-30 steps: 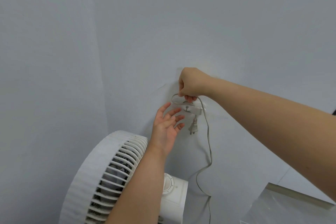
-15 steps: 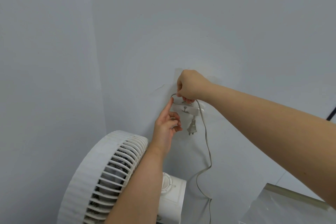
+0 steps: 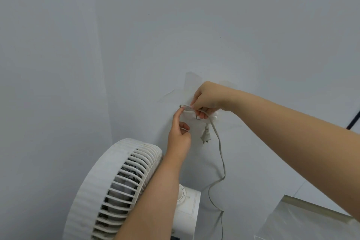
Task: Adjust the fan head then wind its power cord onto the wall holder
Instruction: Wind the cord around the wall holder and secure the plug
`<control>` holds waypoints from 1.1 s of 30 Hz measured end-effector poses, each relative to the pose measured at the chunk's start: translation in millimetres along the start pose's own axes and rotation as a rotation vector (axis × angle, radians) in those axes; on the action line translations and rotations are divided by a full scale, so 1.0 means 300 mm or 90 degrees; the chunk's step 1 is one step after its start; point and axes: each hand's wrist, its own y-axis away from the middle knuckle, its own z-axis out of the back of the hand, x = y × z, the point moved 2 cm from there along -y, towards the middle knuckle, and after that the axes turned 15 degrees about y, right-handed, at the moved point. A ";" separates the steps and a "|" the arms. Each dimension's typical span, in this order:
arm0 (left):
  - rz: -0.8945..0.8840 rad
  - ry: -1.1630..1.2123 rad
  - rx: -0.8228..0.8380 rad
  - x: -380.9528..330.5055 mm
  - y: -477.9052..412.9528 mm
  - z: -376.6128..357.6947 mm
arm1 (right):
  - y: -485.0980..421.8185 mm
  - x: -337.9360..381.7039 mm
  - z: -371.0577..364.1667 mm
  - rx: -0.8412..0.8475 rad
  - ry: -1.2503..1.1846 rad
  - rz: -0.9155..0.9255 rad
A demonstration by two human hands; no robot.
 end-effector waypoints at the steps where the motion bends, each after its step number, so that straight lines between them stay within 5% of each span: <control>1: 0.004 -0.001 0.002 0.001 0.001 -0.001 | 0.005 -0.015 -0.005 0.019 -0.020 -0.003; 5: 0.015 0.015 -0.002 0.000 -0.001 -0.003 | 0.023 -0.081 -0.036 0.097 -0.164 0.001; 8: 0.023 0.051 -0.006 -0.010 0.003 -0.005 | 0.033 -0.097 -0.068 0.046 -0.235 -0.006; 21: 0.011 0.168 -0.054 -0.031 0.007 0.022 | 0.014 -0.156 -0.276 -0.126 -0.169 -0.078; 33: -0.034 0.193 -0.187 -0.026 -0.002 0.037 | -0.006 -0.191 -0.372 -0.138 -0.079 -0.096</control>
